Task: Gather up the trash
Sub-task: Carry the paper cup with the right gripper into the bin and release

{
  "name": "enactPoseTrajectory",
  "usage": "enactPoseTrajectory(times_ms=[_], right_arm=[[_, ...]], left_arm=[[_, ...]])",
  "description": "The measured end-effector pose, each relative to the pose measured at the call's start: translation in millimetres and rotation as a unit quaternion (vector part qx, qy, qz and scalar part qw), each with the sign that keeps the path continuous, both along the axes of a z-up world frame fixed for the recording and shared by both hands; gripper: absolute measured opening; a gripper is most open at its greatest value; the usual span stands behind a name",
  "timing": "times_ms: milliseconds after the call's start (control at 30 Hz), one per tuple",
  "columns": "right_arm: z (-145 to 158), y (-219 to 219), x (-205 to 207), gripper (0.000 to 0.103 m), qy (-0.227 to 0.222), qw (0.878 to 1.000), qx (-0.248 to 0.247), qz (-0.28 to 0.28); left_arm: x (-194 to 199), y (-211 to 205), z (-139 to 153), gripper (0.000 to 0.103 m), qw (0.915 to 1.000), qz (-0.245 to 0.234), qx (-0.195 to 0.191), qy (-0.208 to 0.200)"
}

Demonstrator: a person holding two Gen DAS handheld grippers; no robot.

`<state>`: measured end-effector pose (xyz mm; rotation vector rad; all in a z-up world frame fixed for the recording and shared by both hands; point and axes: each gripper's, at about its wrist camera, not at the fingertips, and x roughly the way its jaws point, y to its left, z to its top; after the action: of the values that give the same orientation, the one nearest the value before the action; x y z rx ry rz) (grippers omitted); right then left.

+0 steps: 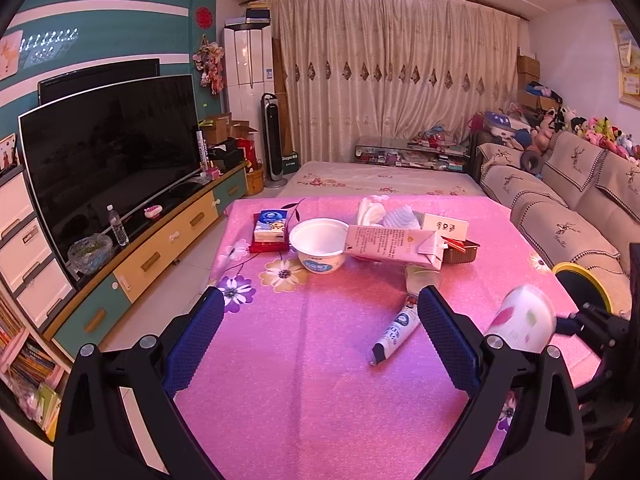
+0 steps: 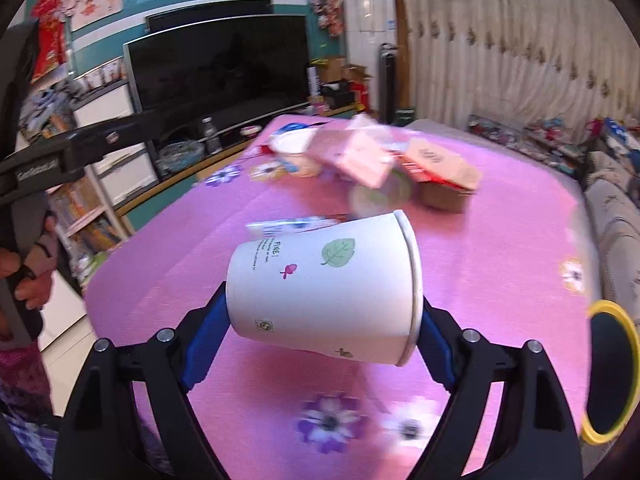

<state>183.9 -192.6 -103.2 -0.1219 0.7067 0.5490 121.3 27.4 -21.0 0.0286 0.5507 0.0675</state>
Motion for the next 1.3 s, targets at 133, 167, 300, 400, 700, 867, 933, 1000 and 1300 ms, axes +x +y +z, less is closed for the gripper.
enactPoseTrajectory(times_ms=[133, 167, 300, 400, 700, 867, 933, 1000, 1300], right_arm=[[2.5, -52.1, 15.2, 0.079, -0.004, 0.997, 0.007, -0.072], [2.8, -64.2, 18.9, 0.079, -0.007, 0.996, 0.007, -0.088], [0.7, -126.3, 31.6, 0.079, -0.017, 0.985, 0.000, -0.174], [-4.3, -179.6, 41.8, 0.079, -0.022, 0.968, -0.011, -0.249], [-70.6, -298.0, 74.1, 0.079, 0.031, 0.923, -0.044, -0.381], [-101.6, -317.0, 87.5, 0.080, 0.055, 0.915, -0.046, -0.396], [-110.4, -322.6, 87.7, 0.080, 0.061, 0.913, -0.044, -0.402], [-116.5, -325.5, 88.3, 0.080, 0.067, 0.911, -0.044, -0.404], [-115.2, -323.0, 84.6, 0.084, 0.066, 0.911, -0.039, -0.406]], left_arm=[[4.1, -11.9, -4.1, 0.096, 0.9998, -0.016, 0.001, 0.007], [5.5, -14.9, -5.8, 0.096, 0.9997, -0.020, 0.001, 0.010], [14.1, -24.9, -14.3, 0.096, 0.9990, -0.036, -0.005, 0.025], [21.2, -33.1, -22.5, 0.096, 0.9982, -0.047, -0.009, 0.037], [42.1, -56.0, -40.6, 0.096, 0.9954, -0.073, -0.016, 0.060], [52.5, -69.5, -50.2, 0.096, 0.9939, -0.084, -0.007, 0.072], [56.9, -72.8, -53.5, 0.096, 0.9933, -0.086, -0.006, 0.077], [60.7, -76.4, -58.0, 0.096, 0.9927, -0.089, -0.006, 0.081], [73.3, -87.4, -76.4, 0.096, 0.9898, -0.100, 0.002, 0.102]])
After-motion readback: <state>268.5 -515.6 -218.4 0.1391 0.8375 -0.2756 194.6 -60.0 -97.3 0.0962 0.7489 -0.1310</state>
